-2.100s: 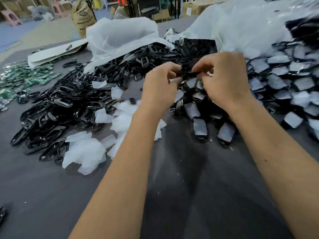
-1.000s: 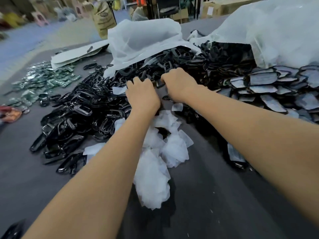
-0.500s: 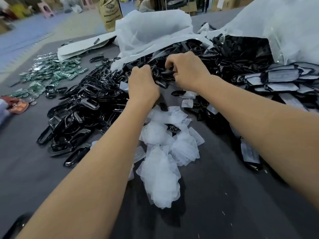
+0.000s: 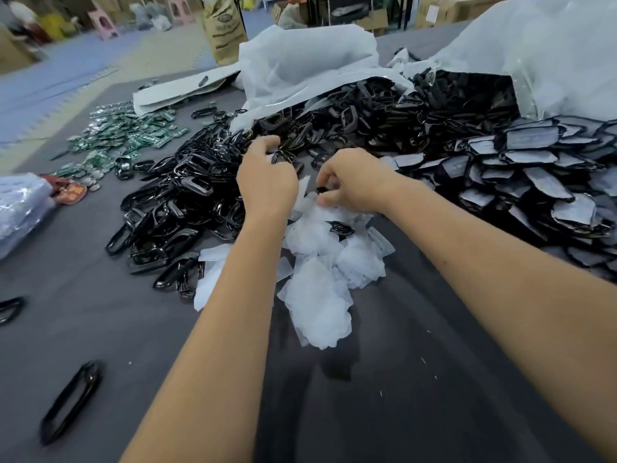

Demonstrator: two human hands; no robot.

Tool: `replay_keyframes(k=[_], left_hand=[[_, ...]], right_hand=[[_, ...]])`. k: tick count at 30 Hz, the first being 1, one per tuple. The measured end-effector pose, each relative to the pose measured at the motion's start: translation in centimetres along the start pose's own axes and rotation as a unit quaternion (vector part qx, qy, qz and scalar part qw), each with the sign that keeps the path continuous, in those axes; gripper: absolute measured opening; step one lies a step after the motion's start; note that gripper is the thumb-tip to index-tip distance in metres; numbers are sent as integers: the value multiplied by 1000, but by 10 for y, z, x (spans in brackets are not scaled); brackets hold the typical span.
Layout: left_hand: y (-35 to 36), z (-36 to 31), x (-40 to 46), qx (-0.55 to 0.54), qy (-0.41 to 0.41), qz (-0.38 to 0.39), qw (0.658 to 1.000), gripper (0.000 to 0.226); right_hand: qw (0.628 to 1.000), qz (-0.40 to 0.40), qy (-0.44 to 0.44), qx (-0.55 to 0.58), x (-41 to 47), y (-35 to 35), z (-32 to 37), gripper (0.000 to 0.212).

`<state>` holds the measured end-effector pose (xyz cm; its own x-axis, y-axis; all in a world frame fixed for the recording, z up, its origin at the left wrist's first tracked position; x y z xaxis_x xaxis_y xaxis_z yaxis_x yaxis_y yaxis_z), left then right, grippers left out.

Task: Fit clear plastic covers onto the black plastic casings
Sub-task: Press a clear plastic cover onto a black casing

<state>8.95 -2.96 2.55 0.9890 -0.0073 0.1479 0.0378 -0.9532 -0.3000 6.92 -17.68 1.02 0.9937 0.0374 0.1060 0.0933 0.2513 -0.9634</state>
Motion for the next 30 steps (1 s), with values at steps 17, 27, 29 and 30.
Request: replay_keyframes(k=[17, 27, 29, 30], left_hand=[[-23, 21, -47, -166, 12, -57, 984, 8], [1, 18, -43, -282, 22, 15, 959, 11], [2, 24, -41, -323, -4, 7, 946, 9], [2, 28, -41, -347, -26, 1, 938, 9]], right_hand=[[853, -250, 86, 450, -86, -13, -22, 4], [786, -222, 127, 563, -91, 10, -34, 10], [788, -236, 141, 550, -92, 9, -39, 7], [785, -238, 141, 554, -92, 9, -40, 7]])
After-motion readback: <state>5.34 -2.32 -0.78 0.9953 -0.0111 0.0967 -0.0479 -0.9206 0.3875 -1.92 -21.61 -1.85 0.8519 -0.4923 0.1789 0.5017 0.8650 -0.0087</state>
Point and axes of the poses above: each hand's wrist, its own x-axis towards the middle knuckle, its own y-axis out of the palm, z = x × y, the point moved 10 cm from there along x, towards the middle knuckle, and after that the axes turned 5 degrees about -x, right-handed, at the moved point
